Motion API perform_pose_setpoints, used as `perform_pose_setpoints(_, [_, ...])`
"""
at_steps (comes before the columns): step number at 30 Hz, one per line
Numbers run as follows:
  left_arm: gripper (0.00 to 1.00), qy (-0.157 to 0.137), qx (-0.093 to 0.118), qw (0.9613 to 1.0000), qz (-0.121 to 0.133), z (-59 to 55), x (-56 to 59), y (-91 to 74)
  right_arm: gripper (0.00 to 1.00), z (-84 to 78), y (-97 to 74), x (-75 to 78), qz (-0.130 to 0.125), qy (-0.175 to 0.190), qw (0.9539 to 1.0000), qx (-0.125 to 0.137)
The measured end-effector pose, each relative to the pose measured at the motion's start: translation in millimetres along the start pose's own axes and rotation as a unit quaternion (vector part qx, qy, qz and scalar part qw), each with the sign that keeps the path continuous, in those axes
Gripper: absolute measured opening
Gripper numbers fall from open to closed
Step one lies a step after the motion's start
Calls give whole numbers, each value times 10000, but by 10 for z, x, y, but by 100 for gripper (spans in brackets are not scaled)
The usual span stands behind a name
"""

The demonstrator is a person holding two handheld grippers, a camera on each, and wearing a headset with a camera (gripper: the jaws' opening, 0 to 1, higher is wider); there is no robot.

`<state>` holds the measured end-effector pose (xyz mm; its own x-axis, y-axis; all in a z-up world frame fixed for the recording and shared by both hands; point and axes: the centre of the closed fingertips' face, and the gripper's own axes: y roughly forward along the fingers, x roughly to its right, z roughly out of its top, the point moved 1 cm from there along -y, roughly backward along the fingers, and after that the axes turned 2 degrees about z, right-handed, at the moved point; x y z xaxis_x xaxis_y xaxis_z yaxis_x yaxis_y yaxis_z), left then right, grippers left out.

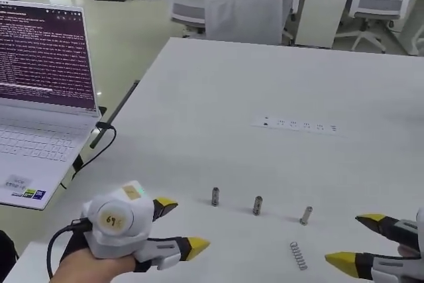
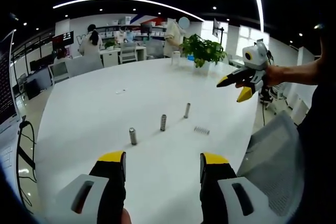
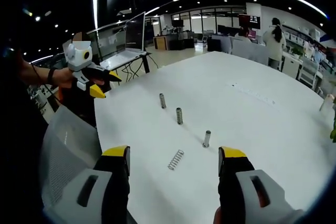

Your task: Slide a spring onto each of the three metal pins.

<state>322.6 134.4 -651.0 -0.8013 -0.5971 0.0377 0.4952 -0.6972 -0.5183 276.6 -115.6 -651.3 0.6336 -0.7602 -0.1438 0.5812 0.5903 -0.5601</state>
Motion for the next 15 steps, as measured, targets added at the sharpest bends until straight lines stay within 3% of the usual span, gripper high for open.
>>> perform_pose_setpoints(6, [52,21,-26,9999,-112,18,81,94,67,-35,-21,-2,-20,28,10000,-13])
perform_pose_setpoints(15, [51,80,-58,9988,-489,109,330,427,67,-87,-100,-12,-84,94,9999,-11])
